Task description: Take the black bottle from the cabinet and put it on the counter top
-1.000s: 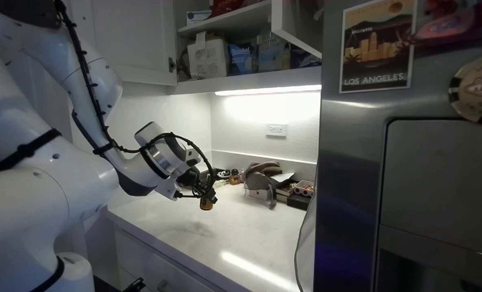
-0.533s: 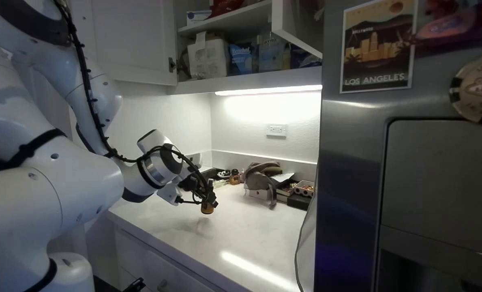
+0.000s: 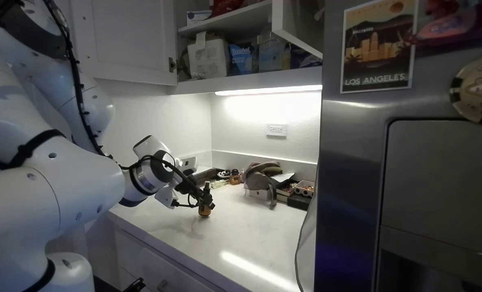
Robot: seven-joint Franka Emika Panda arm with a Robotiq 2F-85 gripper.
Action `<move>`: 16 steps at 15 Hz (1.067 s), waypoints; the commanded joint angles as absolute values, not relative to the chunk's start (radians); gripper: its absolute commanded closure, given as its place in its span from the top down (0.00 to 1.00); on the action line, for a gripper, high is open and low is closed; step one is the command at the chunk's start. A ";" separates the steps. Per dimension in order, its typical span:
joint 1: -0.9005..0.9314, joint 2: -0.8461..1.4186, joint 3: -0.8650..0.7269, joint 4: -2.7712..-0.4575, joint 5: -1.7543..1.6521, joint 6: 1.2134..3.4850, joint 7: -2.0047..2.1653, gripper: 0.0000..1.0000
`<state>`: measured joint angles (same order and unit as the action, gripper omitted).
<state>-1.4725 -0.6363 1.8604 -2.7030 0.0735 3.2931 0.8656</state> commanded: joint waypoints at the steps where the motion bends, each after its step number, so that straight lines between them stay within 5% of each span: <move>1: -1.498 -0.665 1.894 -2.691 0.136 3.311 0.824 0.77; 5: -1.473 -0.672 1.873 -2.701 0.163 3.301 0.805 0.99; 9: -1.449 -0.652 1.822 -2.699 0.172 3.291 0.778 1.00; 16: -1.196 -0.663 1.427 -2.647 0.187 3.216 0.628 1.00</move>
